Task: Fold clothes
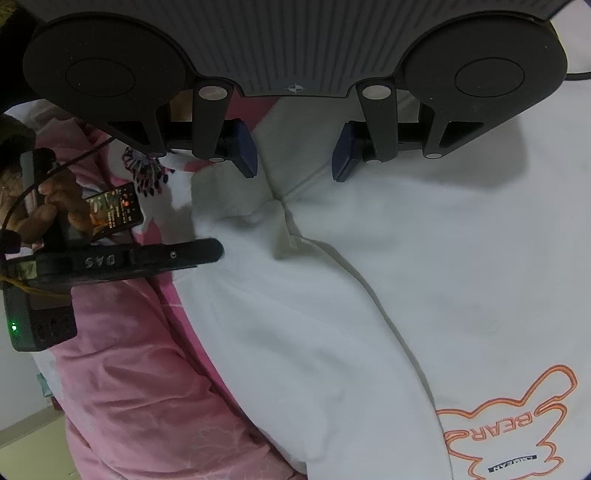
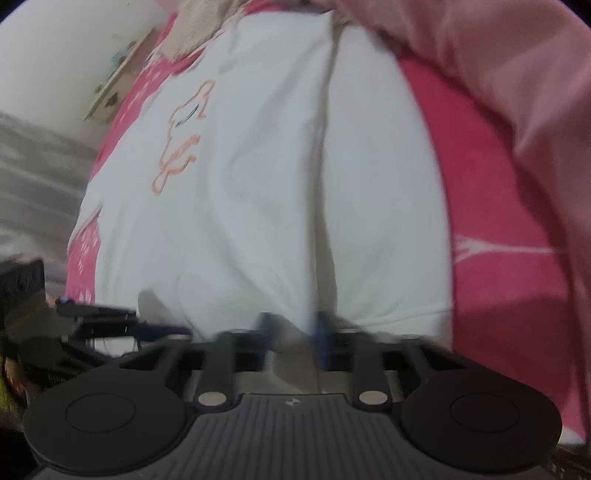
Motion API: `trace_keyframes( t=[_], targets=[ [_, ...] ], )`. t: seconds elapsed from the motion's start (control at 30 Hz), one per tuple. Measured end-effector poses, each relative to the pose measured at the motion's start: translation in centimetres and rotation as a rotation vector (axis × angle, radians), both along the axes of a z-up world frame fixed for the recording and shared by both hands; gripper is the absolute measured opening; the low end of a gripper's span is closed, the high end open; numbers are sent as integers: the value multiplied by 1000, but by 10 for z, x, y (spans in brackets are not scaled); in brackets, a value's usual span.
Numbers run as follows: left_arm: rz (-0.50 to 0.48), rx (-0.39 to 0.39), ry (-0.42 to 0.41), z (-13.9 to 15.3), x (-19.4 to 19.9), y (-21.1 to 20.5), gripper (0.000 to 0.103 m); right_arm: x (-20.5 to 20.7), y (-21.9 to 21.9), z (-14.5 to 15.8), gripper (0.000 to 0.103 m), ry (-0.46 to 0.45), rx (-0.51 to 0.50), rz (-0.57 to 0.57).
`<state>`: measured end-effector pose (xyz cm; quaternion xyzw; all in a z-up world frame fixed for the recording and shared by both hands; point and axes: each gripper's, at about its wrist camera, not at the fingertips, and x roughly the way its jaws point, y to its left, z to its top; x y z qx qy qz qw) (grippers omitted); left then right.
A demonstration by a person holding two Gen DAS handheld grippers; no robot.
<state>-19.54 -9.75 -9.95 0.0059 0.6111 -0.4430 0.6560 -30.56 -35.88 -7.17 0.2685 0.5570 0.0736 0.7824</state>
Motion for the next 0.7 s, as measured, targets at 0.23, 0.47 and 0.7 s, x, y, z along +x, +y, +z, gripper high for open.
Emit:
trace_keyframes(
  t=[0.23,0.47,0.7],
  targets=[
    [-11,-4,10,0,2,-3,45,-2,27,37,11,-150,-526,313],
    [-18,-17,-9,8,9,-4,45,-8,29,66,31,-267,-621,335],
    [-2,-29,-105,22,32,-6,47,-6,53,35,30,-234,-458,430]
  ],
)
